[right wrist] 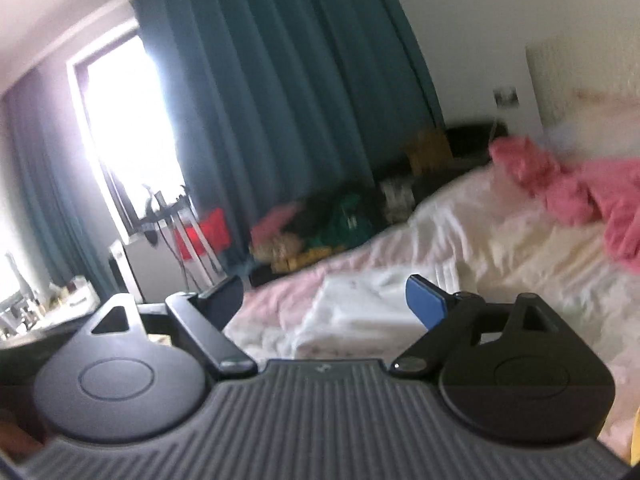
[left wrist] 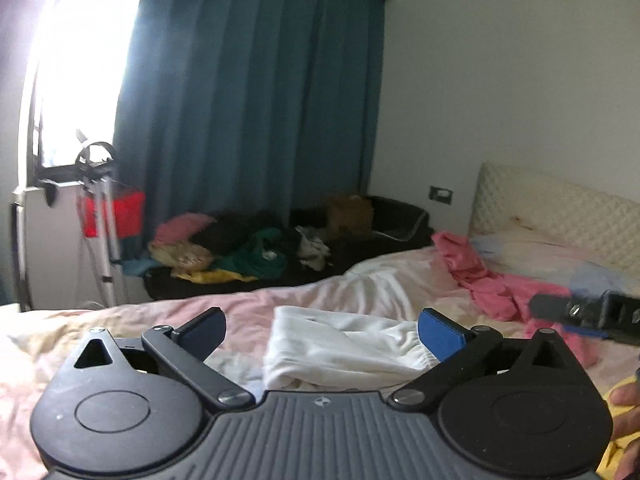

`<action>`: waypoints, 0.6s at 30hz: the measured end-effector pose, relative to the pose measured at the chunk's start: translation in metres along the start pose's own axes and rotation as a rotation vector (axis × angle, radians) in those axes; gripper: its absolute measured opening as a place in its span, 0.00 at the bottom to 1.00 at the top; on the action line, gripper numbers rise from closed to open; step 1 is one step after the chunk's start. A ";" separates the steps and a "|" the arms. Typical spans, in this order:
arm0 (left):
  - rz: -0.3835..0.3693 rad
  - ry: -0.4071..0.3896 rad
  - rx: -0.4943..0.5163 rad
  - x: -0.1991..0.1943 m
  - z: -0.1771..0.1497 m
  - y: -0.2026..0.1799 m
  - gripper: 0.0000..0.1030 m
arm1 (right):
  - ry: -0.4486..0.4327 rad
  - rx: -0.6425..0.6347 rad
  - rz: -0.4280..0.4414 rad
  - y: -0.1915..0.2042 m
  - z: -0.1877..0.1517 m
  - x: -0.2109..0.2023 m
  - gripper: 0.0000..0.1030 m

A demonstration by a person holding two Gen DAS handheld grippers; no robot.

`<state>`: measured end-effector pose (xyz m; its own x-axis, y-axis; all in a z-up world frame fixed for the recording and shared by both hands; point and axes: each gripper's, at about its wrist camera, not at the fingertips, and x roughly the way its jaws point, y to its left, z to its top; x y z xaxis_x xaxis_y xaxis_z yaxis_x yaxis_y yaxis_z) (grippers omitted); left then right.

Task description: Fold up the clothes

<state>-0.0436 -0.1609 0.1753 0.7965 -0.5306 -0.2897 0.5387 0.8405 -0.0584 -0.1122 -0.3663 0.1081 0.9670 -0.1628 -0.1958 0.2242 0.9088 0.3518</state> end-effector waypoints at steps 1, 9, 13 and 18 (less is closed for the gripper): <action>0.010 -0.009 -0.004 -0.010 -0.002 0.000 1.00 | -0.035 -0.028 -0.002 0.007 -0.004 -0.008 0.87; 0.057 -0.033 -0.042 -0.050 -0.030 0.005 1.00 | -0.089 -0.204 0.013 0.044 -0.044 -0.026 0.87; 0.071 -0.042 -0.043 -0.052 -0.046 0.009 1.00 | -0.101 -0.235 -0.040 0.043 -0.063 -0.013 0.87; 0.113 -0.061 -0.019 -0.037 -0.067 0.013 1.00 | -0.089 -0.226 -0.084 0.031 -0.086 0.010 0.87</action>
<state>-0.0847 -0.1226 0.1211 0.8673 -0.4381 -0.2365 0.4402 0.8967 -0.0469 -0.1060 -0.3068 0.0382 0.9554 -0.2651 -0.1305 0.2808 0.9519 0.1223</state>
